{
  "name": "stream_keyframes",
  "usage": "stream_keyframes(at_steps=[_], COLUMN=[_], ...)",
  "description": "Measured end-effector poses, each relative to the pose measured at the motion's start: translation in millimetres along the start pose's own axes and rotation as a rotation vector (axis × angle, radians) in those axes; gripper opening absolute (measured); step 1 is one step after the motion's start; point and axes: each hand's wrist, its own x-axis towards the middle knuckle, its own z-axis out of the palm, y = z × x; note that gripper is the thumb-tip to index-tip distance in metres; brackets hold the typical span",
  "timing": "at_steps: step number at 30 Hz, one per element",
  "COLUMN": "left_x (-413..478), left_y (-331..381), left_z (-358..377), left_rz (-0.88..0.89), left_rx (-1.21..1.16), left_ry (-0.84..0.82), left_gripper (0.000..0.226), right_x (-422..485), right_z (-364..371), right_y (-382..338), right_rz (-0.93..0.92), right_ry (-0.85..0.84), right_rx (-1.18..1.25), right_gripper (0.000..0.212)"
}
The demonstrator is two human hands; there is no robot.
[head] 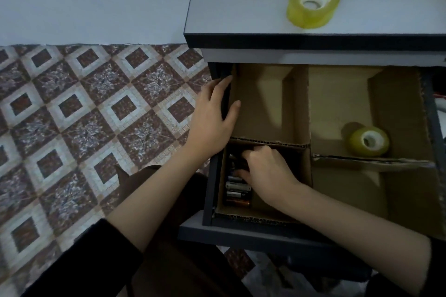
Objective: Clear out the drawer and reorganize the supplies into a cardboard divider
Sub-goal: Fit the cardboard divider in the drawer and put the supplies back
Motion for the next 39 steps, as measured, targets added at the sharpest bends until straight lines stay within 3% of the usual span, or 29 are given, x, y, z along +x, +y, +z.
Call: stream_keyframes(at_steps=[8,12,20,24,28,39], left_x=[-1,-2,-2,-2,-2,-2], left_y=[1,1,2,2,1,0], left_z=[1,2,2,2,2,2], left_rz=[-0.014,-0.018,-0.019,-0.021,-0.022,-0.026], left_rx=[-0.038,-0.043,-0.053,-0.052,-0.058,-0.072], left_ry=[0.016,0.019,0.024,0.031,0.03,0.028], left_gripper=[0.049,0.049,0.048,0.048,0.048,0.048], right_x=[-6,-7,-8,-10,-3,-1], right_z=[1,3,-4,-2,-2,-3], right_y=[13,9,4,1,-7,-11], right_rz=[-0.037,-0.026,0.076,-0.012,0.058,0.144], right_ry=[0.0,-0.001,-0.023,0.079,0.05,0.018], right_rx=[-0.007,0.021,-0.151,-0.055,0.005,-0.008], right_gripper=[0.038,0.035,0.019,0.02,0.031,0.015])
